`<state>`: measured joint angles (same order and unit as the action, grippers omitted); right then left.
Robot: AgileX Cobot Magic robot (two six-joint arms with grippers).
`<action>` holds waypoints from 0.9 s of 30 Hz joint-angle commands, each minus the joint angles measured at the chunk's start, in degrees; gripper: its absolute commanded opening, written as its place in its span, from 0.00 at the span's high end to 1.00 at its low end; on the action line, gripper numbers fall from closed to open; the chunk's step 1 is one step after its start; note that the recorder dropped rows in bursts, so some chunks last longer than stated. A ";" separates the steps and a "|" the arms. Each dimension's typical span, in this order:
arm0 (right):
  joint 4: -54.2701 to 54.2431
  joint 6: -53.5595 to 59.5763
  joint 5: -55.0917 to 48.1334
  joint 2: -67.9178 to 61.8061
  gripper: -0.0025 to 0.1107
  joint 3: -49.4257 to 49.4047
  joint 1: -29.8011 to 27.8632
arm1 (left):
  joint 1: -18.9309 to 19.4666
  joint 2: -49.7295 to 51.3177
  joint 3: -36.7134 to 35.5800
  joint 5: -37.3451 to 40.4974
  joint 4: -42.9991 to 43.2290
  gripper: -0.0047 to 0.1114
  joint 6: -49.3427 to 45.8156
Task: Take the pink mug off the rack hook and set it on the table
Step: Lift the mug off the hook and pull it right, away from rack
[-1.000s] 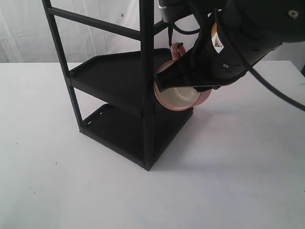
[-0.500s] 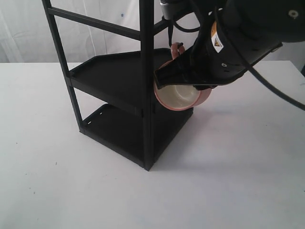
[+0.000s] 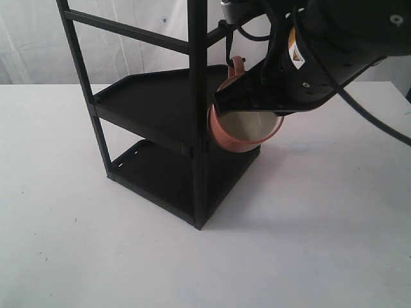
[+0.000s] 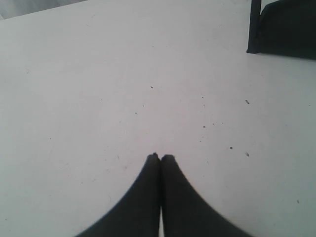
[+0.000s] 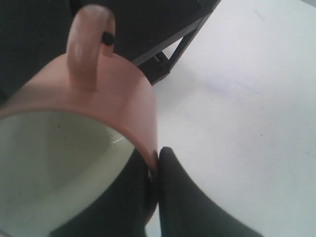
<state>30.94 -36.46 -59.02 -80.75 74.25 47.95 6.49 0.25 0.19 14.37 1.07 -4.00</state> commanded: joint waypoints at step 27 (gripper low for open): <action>-1.47 0.65 0.00 4.55 0.98 0.30 0.02 | 0.11 -0.25 -0.19 0.30 0.04 0.96 0.13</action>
<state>29.19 -36.09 -59.94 -77.45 74.25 47.95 6.49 0.25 0.19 14.37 1.07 -4.00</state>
